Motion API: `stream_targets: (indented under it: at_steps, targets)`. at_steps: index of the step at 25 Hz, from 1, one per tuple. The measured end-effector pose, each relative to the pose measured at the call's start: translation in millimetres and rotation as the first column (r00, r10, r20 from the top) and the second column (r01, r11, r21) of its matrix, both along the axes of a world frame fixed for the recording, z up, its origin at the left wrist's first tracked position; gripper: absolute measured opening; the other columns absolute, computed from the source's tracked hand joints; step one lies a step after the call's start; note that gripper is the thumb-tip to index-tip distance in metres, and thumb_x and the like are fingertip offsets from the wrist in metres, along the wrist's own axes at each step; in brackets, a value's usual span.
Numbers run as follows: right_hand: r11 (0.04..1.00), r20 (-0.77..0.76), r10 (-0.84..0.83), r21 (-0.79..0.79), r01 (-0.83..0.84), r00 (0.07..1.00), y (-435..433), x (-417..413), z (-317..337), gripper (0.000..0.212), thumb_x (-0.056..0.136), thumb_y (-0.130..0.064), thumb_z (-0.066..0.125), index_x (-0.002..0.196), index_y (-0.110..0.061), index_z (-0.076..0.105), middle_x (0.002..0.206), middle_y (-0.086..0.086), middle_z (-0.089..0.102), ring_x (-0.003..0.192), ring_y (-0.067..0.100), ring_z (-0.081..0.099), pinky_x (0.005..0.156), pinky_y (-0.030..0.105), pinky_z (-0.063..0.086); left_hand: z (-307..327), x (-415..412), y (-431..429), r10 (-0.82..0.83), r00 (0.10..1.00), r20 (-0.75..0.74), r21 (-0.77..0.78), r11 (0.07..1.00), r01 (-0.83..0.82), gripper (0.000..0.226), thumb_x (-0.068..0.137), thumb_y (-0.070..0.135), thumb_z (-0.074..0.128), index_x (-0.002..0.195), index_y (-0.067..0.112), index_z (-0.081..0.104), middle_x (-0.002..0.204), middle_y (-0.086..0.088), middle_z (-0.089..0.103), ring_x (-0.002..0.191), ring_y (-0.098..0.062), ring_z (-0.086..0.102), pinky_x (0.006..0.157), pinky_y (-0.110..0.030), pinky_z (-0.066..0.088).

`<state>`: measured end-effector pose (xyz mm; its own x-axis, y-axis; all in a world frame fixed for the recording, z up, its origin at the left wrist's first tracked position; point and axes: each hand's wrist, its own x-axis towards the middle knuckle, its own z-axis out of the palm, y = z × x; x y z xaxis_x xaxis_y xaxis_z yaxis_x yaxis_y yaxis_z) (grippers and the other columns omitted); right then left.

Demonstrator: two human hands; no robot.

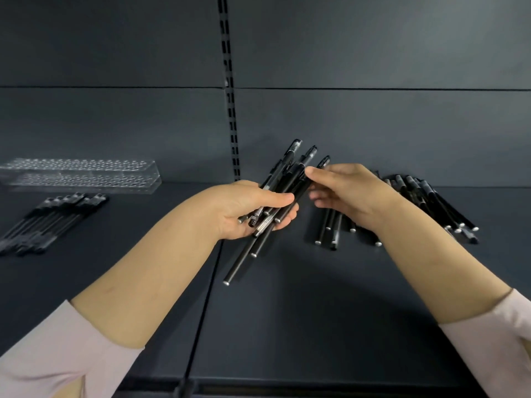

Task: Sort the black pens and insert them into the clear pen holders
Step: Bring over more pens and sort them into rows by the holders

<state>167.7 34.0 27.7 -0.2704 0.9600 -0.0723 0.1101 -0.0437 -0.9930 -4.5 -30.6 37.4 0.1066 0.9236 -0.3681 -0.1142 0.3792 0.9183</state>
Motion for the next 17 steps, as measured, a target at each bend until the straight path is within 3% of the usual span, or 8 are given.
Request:
stream_targets:
  at_steps: [3, 6, 13, 15, 17]
  targets:
    - [0.994, -0.195, -0.006, -0.111, -0.016, 0.981, -19.1, -46.6, 7.8, 0.011, 0.088, -0.014, 0.069, 0.085, -0.004, 0.066, 0.061, 0.001, 0.064, 0.055, 0.008, 0.063, 0.058, 0.02, 0.056, 2.2, -43.8, -21.9, 0.075, 0.997, 0.023, 0.026, 0.997, -0.075, 0.024, 0.087, 0.006, 0.067, 0.108, -0.006, 0.066, 0.084, -0.012, 0.073, 0.071, -0.016, 0.072, 0.062, -0.023, 0.059]
    - [0.988, -0.274, -0.023, -0.153, -0.02, 0.961, -41.1, -107.7, 12.2, 0.011, 0.091, -0.009, 0.063, 0.093, 0.002, 0.065, 0.061, 0.003, 0.063, 0.054, 0.009, 0.063, 0.058, 0.02, 0.057, 2.2, -100.4, -45.0, 0.154, 0.987, 0.037, 0.04, 0.987, -0.155, 0.021, 0.087, 0.007, 0.069, 0.104, -0.006, 0.067, 0.083, -0.012, 0.073, 0.071, -0.016, 0.072, 0.06, -0.022, 0.059]
    - [0.984, -0.243, -0.089, -0.171, 0.048, 0.966, -80.1, -262.2, 9.9, 0.007, 0.096, -0.01, 0.057, 0.09, -0.006, 0.058, 0.072, 0.007, 0.063, 0.049, 0.006, 0.051, 0.046, 0.013, 0.047, -0.2, -266.8, -88.3, 0.303, 0.949, 0.089, 0.006, 0.952, -0.305, 0.019, 0.09, 0.015, 0.067, 0.101, 0.0, 0.069, 0.073, -0.005, 0.071, 0.056, -0.011, 0.067, 0.049, -0.021, 0.054]
    - [0.987, -0.226, -0.073, -0.153, 0.038, 0.971, -88.9, -301.6, 0.4, 0.004, 0.096, -0.009, 0.056, 0.1, -0.009, 0.058, 0.071, 0.005, 0.063, 0.055, 0.007, 0.048, 0.045, 0.013, 0.045, -3.9, -305.8, -98.1, 0.317, 0.941, 0.119, 0.007, 0.947, -0.321, 0.018, 0.09, 0.015, 0.066, 0.102, 0.001, 0.069, 0.073, -0.004, 0.071, 0.057, -0.01, 0.066, 0.048, -0.02, 0.054]
    - [0.988, -0.204, -0.07, -0.15, 0.04, 0.977, -93.3, -336.4, -12.4, 0.024, 0.095, -0.009, 0.056, 0.119, -0.011, 0.056, 0.072, 0.003, 0.062, 0.056, 0.008, 0.048, 0.044, 0.015, 0.044, -9.2, -340.1, -106.0, 0.327, 0.931, 0.163, 0.007, 0.943, -0.333, 0.021, 0.09, 0.014, 0.066, 0.107, 0.001, 0.068, 0.074, -0.003, 0.071, 0.057, -0.01, 0.066, 0.049, -0.02, 0.054]
